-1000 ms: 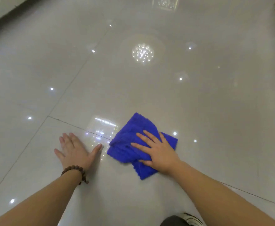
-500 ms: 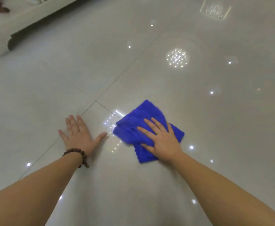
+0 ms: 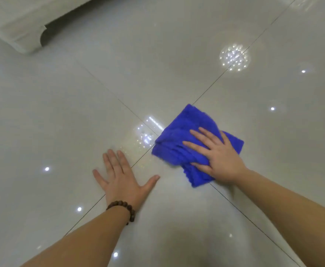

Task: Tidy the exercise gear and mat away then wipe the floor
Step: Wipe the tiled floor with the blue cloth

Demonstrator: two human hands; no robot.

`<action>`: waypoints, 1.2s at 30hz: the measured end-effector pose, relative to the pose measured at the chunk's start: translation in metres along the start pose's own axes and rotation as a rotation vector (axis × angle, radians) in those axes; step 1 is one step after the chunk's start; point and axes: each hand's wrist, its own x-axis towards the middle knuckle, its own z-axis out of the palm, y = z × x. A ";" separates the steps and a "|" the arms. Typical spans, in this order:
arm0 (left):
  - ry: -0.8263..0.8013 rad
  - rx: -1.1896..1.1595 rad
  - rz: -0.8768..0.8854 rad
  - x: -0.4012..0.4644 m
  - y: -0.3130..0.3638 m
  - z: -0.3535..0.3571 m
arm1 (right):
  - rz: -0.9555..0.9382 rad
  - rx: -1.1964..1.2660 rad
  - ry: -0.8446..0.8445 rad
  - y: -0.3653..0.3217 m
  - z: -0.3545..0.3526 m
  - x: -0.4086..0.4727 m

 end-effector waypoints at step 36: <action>-0.065 -0.002 0.009 0.001 -0.004 -0.005 | 0.934 0.149 -0.041 -0.093 -0.003 -0.018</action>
